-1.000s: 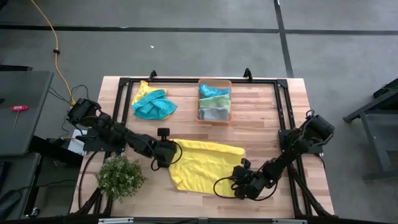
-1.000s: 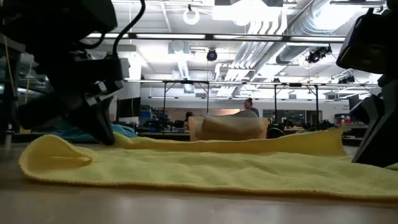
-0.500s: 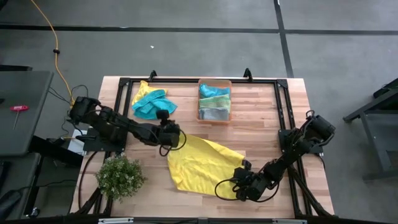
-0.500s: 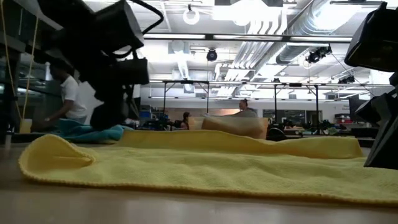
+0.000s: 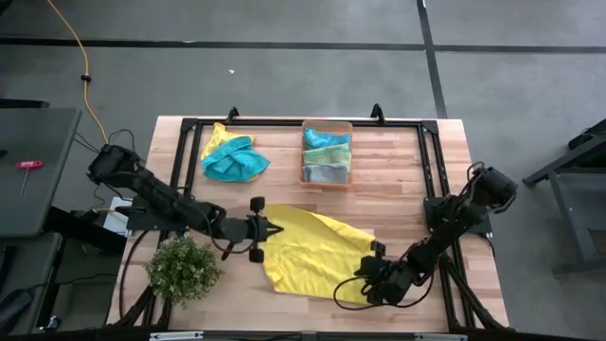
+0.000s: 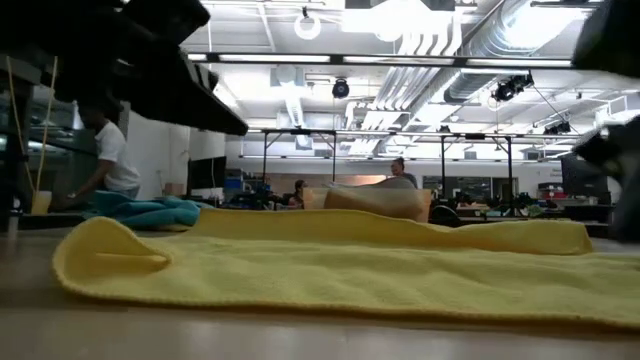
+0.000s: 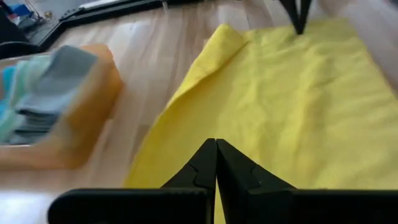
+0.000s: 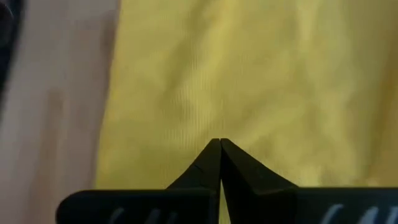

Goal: Fold microfiber towels
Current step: Fold the right yellow microfiber cloth

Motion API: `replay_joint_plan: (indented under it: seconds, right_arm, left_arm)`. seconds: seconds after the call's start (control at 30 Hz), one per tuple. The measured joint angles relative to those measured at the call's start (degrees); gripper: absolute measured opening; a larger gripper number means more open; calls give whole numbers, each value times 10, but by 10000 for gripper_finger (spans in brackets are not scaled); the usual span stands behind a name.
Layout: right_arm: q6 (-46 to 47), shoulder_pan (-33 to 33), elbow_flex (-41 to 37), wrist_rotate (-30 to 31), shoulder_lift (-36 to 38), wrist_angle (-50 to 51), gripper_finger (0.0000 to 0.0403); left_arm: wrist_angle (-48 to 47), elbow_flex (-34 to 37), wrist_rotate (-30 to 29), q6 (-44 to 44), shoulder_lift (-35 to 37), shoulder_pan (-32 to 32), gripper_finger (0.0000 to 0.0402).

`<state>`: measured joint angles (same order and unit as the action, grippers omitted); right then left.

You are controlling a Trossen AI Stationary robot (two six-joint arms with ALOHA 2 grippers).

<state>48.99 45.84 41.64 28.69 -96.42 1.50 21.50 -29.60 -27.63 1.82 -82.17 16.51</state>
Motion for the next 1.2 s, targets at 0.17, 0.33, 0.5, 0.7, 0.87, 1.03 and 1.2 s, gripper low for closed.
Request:
replay_joint_plan:
  seconds: [0.17,0.33,0.5,0.7,0.87,1.03,1.2]
  right_arm:
    - [3,-31,1,42,16,42,0]
    - [-13,-86,1,37,7,42,0]
    - [-54,-130,1,41,-1,41,0]
    - [-75,-164,2,38,-1,65,0]
    - [-62,-190,2,62,-1,160,0]
    - [-44,-211,3,135,5,274,0]
    - [-3,-219,3,206,44,371,0]
  left_arm:
    - [103,26,-2,32,-50,11,0]
    - [151,26,24,58,-119,11,0]
    - [186,17,35,85,-192,15,0]
    - [189,-12,32,86,-256,16,0]
    - [195,-32,26,87,-281,16,0]
    - [191,-40,27,85,-283,16,0]
    - [190,-39,28,85,-283,15,0]
